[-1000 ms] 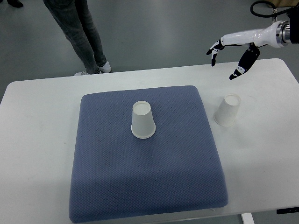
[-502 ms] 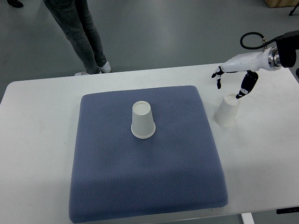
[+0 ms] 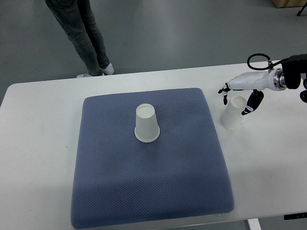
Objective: Stack paper cups
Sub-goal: 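Lower the right hand around the cup and close the fingers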
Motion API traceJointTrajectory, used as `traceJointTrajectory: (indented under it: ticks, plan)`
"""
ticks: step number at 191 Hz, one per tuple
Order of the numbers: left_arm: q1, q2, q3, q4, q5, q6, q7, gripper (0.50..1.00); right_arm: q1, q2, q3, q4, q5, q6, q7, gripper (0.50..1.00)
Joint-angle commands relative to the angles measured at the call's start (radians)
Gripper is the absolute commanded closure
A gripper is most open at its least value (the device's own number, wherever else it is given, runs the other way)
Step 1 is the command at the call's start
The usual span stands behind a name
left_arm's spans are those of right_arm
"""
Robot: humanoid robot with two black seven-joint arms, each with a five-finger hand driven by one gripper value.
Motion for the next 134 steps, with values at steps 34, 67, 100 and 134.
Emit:
traceJointTrajectory:
  ticks: [34,67,100,134]
  plan:
    - [0.000,0.000,0.000,0.000,0.000,0.000,0.000,0.500,-0.057,0.020,0.000,-0.042,0.000,-0.082,0.000,0.601]
    - [0.000,0.000,0.001,0.000,0.000,0.000,0.000,0.500,-0.086,0.047,0.002,-0.068,0.000,-0.105,0.000,0.599]
    - [0.000,0.000,0.000,0.000,0.000,0.000,0.000,0.500,-0.111,0.059,0.002,-0.083,0.000,-0.131,0.000,0.601]
    - [0.000,0.000,0.000,0.000,0.000,0.000,0.000,0.500,-0.126,0.073,0.002,-0.112,0.000,-0.148,0.000,0.601]
